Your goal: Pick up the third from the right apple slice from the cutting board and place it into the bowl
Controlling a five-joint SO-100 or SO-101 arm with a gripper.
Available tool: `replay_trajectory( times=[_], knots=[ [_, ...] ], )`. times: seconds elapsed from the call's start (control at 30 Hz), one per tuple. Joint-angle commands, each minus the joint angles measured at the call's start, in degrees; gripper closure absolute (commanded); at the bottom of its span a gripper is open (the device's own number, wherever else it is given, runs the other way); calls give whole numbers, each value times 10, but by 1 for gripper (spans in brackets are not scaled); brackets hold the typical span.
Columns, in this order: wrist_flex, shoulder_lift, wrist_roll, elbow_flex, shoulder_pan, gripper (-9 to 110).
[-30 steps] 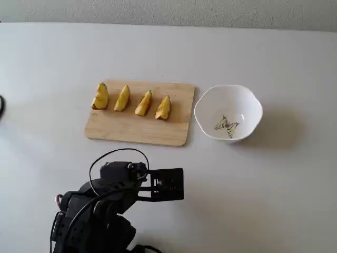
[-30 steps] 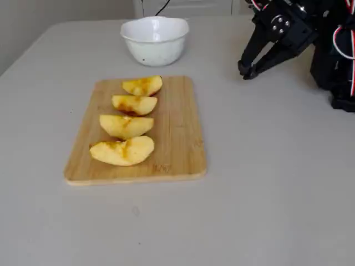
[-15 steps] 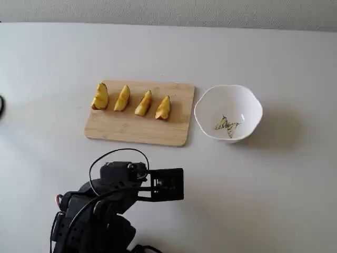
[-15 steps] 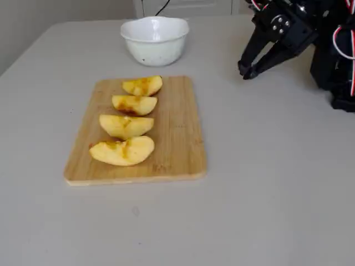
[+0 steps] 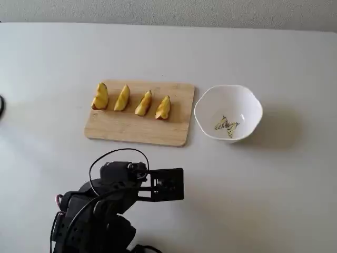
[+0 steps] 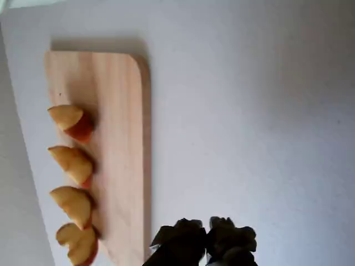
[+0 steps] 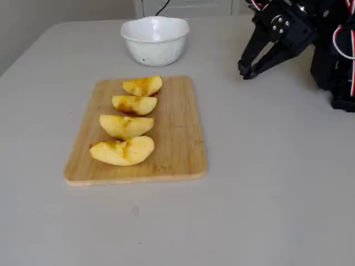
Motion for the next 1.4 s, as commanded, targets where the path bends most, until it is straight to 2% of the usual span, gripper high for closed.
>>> replay_trajectory(
  times=[0.0,0.7,0.73,0.77,0.87,0.97,1.03,1.13,1.37],
  knots=[
    [-8,7,5,-3,4,101],
    [-9,7,-59,-3,-53,101],
    [-11,7,-86,-3,-42,101],
    [-12,7,-173,-4,-42,101],
    [-4,8,-286,-14,-69,95],
    [7,-3,-332,-54,-132,89],
    [0,-94,-344,-122,-158,87],
    [23,-324,-361,-287,-185,83],
    [67,-650,-388,-600,-211,74]
  ],
)
